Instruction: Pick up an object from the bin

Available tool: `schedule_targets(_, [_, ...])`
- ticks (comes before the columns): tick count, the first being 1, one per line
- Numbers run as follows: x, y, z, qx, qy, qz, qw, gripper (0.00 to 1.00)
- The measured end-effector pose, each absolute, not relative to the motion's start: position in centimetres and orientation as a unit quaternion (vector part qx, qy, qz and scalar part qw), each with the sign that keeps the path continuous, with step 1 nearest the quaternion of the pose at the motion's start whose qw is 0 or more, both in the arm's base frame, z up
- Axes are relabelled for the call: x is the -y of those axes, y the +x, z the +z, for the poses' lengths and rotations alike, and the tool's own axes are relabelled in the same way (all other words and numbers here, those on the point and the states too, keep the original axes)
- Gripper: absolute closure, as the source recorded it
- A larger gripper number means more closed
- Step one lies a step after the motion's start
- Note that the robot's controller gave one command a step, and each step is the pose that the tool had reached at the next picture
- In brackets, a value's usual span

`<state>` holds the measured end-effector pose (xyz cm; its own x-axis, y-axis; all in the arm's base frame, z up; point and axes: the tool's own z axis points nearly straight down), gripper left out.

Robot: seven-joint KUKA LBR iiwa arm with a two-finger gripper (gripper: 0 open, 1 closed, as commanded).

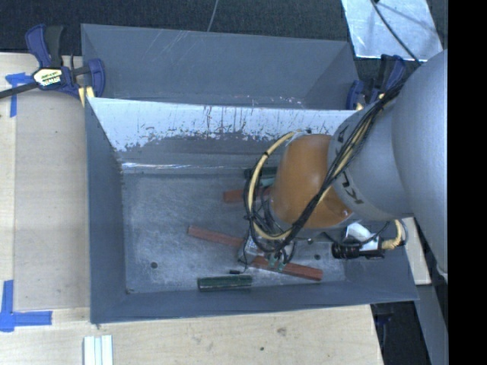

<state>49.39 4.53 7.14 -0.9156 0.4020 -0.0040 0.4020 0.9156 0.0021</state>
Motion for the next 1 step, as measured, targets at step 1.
schedule_targets(1, [-4.52,49.39,7.13,-0.979,0.206,0.001,0.002,1.00])
